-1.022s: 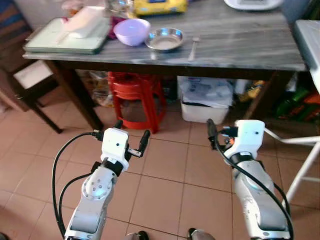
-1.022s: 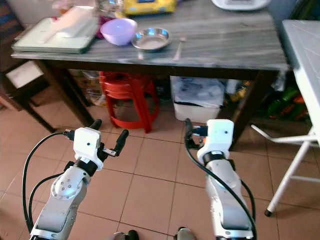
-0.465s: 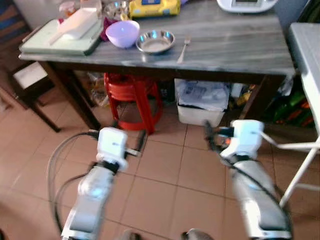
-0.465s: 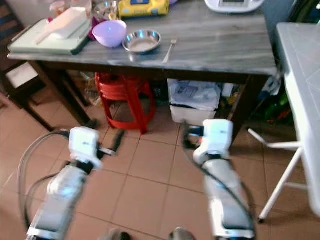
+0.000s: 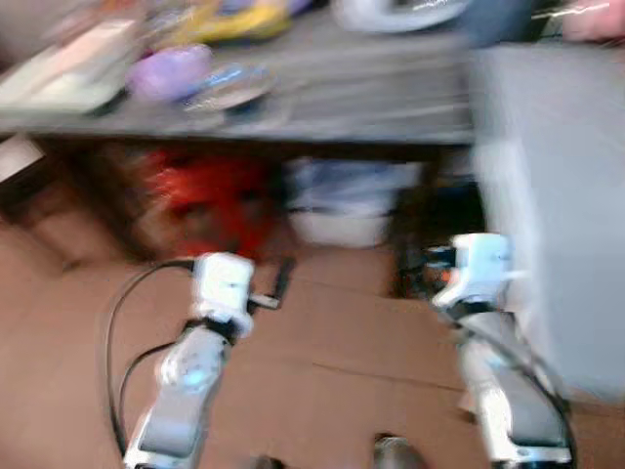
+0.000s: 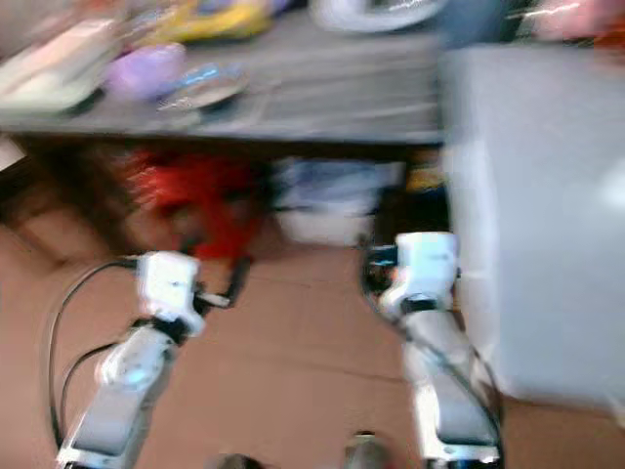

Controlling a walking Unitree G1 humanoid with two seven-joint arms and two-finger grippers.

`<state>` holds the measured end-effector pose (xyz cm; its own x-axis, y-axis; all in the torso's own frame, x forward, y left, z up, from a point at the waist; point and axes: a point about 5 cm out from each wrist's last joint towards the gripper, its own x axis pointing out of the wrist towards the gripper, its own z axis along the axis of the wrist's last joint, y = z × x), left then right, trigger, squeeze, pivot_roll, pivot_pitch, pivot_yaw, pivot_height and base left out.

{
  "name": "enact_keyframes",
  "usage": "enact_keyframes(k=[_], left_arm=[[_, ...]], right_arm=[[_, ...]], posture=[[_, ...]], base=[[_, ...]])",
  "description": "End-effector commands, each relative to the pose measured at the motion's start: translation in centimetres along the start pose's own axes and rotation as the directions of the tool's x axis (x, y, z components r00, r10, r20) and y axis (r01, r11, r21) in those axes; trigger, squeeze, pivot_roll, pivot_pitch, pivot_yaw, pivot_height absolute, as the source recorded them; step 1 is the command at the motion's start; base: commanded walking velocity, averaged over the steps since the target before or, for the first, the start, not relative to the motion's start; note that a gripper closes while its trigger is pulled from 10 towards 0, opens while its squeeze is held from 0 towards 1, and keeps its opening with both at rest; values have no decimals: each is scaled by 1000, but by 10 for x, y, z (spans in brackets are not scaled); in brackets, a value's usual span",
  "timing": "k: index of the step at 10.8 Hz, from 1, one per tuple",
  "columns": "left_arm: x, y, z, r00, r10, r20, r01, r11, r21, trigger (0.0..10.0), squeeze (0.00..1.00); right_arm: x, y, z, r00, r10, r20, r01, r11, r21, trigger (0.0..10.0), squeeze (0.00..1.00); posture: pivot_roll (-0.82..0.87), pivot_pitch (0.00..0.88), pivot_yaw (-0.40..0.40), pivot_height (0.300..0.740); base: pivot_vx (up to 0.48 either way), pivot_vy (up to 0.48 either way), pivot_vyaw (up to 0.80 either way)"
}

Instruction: Setting the table

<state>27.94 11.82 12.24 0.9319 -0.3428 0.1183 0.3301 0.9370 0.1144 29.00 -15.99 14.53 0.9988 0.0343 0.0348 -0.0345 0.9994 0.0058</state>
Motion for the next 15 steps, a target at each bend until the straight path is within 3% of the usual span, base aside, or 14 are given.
enact_keyframes(k=[1, 4, 6, 9, 15], left_arm=[[-5, 8, -3, 1000, 14, -16, -14, 1000, 20, 10000, 0], [-4, 8, -3, 1000, 13, -12, -13, 1000, 21, 10000, 0], [-1, 8, 2, 1000, 31, 7, -31, 1000, -5, 10000, 0], [-5, 9, 3, 999, 39, 16, -39, 999, 21, 10000, 0], [-5, 7, 2, 1000, 25, 7, -25, 1000, 4, 10000, 0]], right_arm=[[-2, 8, -3, 1000, 20, -10, -20, 1000, 19, 10000, 0], [-2, 7, -2, 1000, 21, -7, -21, 1000, 9, 10000, 0], [-1, 5, 1, 1000, 22, 21, -22, 1000, 3, 10000, 0], [-3, 3, 7, 998, 19, 56, -18, 1000, -17, 10000, 0], [-8, 1, 7, 998, -5, 68, 6, 1000, -22, 10000, 0]], posture=[[-86, 194, 99, 740], [-90, 192, 96, 740], [-87, 185, 92, 740], [-84, 181, 91, 740], [-91, 188, 108, 740]], base=[[0, -322, -800], [0, -295, 0], [0, 0, 0], [0, 0, 0], [0, -456, 0]])
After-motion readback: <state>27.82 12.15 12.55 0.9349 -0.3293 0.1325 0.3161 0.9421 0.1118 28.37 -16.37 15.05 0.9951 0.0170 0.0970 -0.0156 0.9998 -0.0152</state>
